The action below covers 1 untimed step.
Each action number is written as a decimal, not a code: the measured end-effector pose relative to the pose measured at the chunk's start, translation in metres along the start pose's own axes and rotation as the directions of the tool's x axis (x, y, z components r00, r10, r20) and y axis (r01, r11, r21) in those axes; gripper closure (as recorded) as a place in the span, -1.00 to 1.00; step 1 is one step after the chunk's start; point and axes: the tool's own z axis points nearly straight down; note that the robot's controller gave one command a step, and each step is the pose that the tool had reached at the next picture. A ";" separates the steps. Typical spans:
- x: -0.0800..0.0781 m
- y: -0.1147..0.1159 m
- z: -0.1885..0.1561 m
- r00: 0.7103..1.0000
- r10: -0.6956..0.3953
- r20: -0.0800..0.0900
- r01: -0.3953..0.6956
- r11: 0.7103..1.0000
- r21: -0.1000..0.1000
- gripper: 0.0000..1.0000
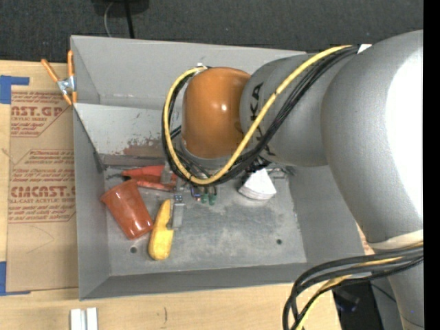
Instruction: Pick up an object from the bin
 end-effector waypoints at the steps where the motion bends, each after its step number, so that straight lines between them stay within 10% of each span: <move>1: -0.002 0.000 -0.005 1.000 0.001 0.007 -0.001 1.000 -0.001 -1.00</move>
Offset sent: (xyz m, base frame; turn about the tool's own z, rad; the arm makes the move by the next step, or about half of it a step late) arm -0.0475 -0.0021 -0.0631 -0.1805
